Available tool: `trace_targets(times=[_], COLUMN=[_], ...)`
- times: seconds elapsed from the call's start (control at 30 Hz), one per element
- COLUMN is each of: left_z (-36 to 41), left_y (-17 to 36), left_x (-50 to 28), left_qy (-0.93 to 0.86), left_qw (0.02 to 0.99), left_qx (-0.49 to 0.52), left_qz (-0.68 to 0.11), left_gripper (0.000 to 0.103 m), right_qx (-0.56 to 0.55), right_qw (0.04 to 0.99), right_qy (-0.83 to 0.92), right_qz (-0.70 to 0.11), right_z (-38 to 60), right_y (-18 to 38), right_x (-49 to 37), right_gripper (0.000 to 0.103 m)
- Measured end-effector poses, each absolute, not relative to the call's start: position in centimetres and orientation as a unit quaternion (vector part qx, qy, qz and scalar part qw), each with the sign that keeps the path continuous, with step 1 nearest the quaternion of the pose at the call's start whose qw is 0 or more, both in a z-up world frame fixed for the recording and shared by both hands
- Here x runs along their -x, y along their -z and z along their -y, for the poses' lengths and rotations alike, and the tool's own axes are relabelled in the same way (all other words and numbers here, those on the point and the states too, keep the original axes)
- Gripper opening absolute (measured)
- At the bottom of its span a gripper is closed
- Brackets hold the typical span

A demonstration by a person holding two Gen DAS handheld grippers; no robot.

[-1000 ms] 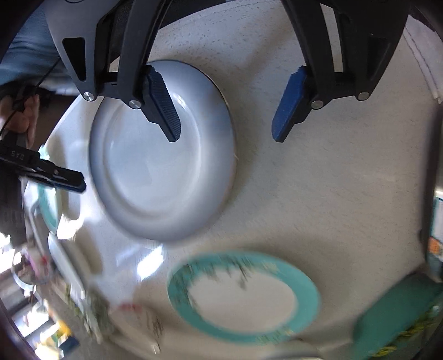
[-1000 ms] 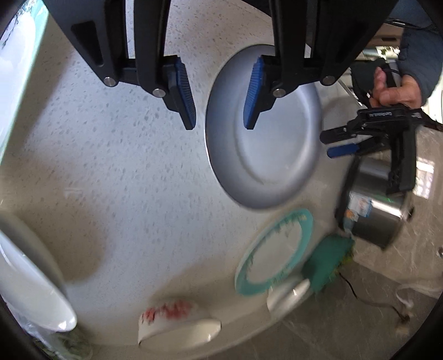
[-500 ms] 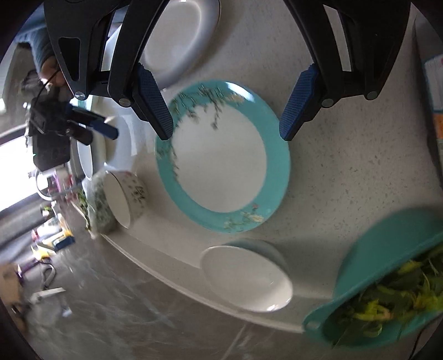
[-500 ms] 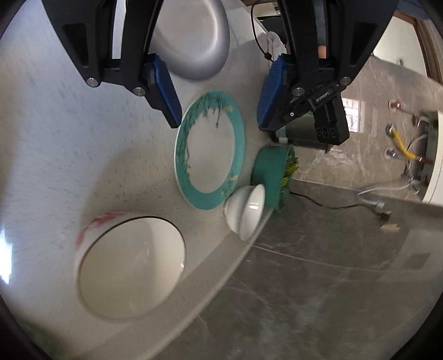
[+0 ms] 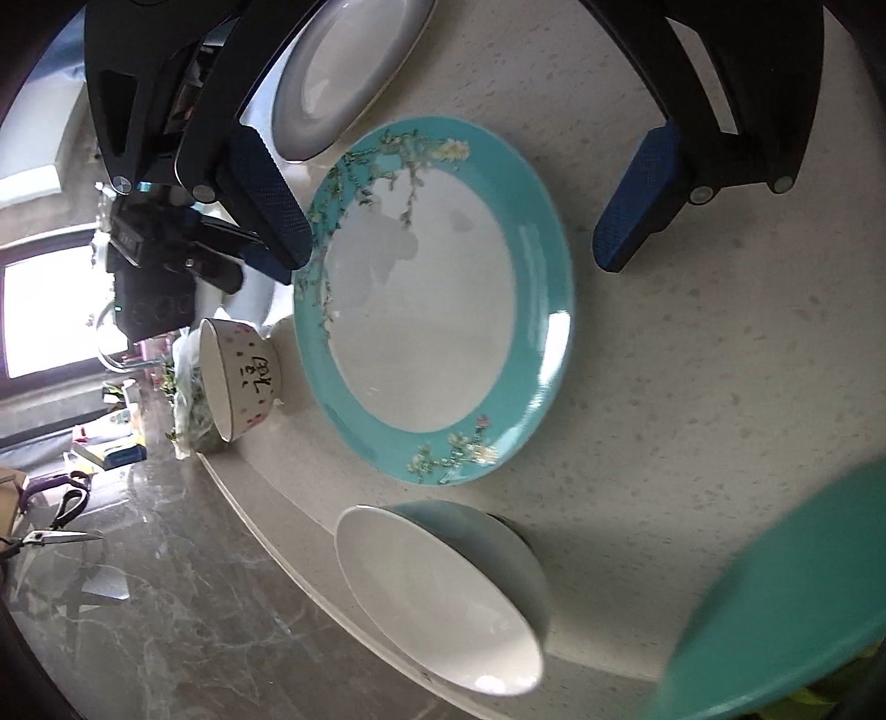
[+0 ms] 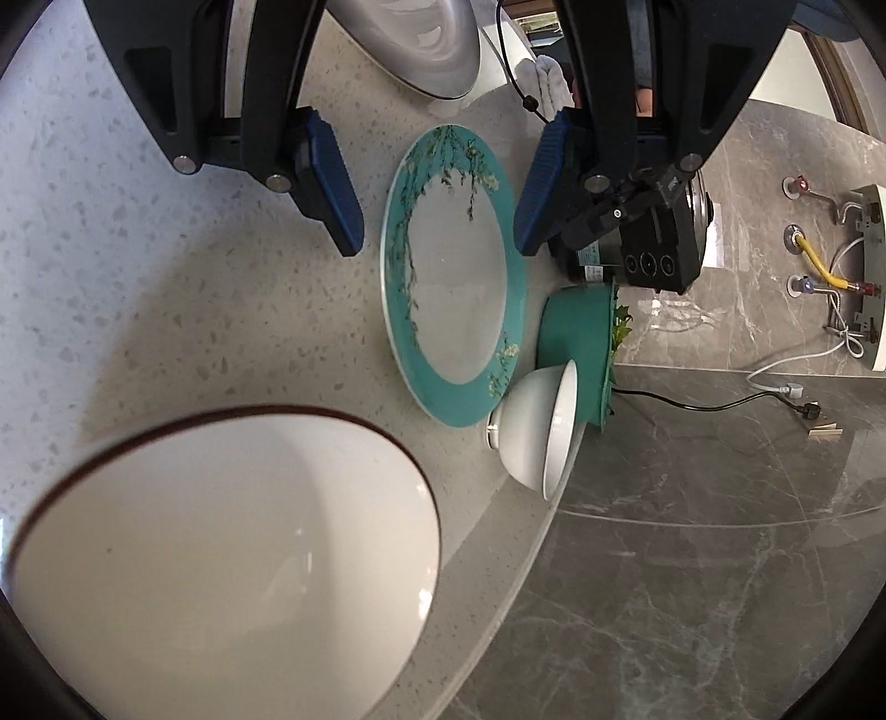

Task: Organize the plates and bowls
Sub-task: 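Move the right gripper to the small teal-rimmed plate's rim and close, then lift the teal-rimmed plate and lower it onto the grey-rimmed plate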

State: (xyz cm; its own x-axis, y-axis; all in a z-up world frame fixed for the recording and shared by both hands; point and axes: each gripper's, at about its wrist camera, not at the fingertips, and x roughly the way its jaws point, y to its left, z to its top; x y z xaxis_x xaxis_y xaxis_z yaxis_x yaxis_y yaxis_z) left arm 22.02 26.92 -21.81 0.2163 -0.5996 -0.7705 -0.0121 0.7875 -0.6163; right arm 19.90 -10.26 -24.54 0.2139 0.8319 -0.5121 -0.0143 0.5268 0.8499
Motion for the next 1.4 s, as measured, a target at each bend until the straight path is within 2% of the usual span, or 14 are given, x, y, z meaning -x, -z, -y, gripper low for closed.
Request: trace_targets(times=[0.4,0.5,0.63,0.73,0.8,0.87,0.93,0.97,1.4], left_z=[-25.7,-25.4,-26.3,-27.1,-27.4,-27.7,-27.9,-27.8,-26.5], left_y=[21.3,21.3,21.4,21.8,21.9,21.9,21.9,21.9,21.7], left_x=[-23.0,-22.9,-23.1,-23.1,-23.0,-23.0,-23.0,-22.9,-22.3], left_qy=[0.198,0.196,0.179,0.175,0.173,0.166,0.159,0.155,0.152], left_qw=[0.741,0.746,0.752,0.749,0.749,0.751,0.753,0.754,0.764], left_qx=[0.222,0.208,0.200,0.205,0.203,0.195,0.188,0.183,0.169], left_qz=[-0.602,-0.602,-0.601,-0.605,-0.607,-0.609,-0.610,-0.611,-0.604], left_gripper=[0.100,0.084,0.049,0.030,0.029,0.022,0.016,0.013,0.011], right_qx=[-0.358,-0.352,-0.359,-0.365,-0.367,-0.364,-0.350,-0.343,-0.333], right_qw=[0.683,0.685,0.690,0.691,0.692,0.696,0.704,0.707,0.715], right_qy=[-0.308,-0.309,-0.298,-0.290,-0.287,-0.281,-0.265,-0.256,-0.243], right_qz=[-0.557,-0.557,-0.553,-0.552,-0.551,-0.551,-0.558,-0.563,-0.564], right_z=[9.4,8.8,8.9,9.4,9.5,9.7,9.9,10.1,10.8], right_y=[24.8,24.8,24.8,24.8,24.8,24.8,24.9,25.0,25.0], right_x=[-20.4,-20.3,-20.4,-20.5,-20.5,-20.5,-20.5,-20.5,-20.2], right_gripper=[0.059,0.054,0.053,0.053,0.052,0.042,0.018,0.013,0.011])
